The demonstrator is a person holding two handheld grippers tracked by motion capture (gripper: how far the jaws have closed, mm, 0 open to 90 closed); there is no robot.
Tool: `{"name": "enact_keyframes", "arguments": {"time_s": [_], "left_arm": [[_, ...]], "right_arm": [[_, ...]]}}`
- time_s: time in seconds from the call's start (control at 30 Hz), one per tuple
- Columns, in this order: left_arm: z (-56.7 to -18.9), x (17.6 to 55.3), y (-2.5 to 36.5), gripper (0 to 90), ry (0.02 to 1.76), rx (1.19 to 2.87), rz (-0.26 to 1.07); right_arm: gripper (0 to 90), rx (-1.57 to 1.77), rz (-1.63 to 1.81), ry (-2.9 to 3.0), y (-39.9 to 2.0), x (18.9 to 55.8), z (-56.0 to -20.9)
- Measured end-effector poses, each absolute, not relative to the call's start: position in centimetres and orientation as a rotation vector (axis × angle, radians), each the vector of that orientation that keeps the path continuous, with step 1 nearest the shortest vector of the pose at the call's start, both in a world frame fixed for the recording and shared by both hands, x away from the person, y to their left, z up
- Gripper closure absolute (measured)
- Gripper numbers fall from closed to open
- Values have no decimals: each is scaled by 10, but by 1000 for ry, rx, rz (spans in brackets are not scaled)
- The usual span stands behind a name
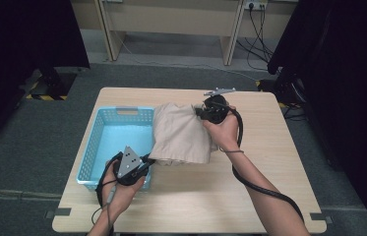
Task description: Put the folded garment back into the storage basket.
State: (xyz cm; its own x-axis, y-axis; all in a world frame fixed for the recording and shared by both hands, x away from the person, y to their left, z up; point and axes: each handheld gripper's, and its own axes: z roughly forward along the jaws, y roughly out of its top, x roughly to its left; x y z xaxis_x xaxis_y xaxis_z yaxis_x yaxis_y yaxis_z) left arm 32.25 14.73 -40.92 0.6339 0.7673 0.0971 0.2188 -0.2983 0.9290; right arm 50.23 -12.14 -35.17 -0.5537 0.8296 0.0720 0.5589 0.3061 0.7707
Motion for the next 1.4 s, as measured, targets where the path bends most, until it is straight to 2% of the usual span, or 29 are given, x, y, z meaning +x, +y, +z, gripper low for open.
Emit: {"name": "enact_keyframes", "arguments": {"time_s": [1.4], "left_arm": [[-409,314,167,850,811,1825,699]], "right_arm": [[851,1211,1124,2260,-100,499,-349]]}}
